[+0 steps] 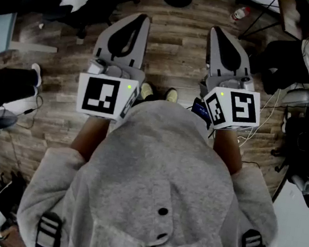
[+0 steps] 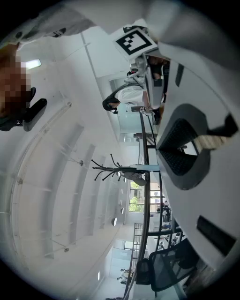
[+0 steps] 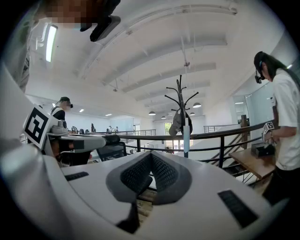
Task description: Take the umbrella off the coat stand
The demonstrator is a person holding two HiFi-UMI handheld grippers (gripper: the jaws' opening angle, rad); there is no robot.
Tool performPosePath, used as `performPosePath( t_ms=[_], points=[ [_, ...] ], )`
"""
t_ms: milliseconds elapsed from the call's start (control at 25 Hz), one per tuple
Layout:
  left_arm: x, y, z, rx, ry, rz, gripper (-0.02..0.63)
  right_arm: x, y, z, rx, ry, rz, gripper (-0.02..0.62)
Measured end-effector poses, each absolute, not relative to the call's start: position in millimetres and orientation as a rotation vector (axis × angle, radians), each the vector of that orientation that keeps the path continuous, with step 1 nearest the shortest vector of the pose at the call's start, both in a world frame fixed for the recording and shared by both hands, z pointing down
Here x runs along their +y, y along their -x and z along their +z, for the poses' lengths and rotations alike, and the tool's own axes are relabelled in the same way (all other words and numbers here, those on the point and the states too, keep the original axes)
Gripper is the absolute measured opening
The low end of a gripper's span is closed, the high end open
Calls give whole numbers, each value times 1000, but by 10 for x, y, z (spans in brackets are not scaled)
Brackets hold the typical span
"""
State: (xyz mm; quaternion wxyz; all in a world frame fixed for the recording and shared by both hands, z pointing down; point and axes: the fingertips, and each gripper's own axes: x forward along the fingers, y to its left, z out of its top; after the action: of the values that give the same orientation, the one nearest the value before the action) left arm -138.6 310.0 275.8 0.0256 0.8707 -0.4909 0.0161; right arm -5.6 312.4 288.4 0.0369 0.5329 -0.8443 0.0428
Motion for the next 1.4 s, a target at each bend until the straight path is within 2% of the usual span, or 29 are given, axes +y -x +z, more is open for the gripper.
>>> performPosePath(
  t_ms=[840,1400],
  points=[
    [3029,1964,2846,-1516,-2699,72,12,3013,530,2968,-2607,-1681,299,12],
    [2947,1812,2793,-1507,-2702,72,12,2888,482,2857,-2623,-1632,247,12]
  ],
)
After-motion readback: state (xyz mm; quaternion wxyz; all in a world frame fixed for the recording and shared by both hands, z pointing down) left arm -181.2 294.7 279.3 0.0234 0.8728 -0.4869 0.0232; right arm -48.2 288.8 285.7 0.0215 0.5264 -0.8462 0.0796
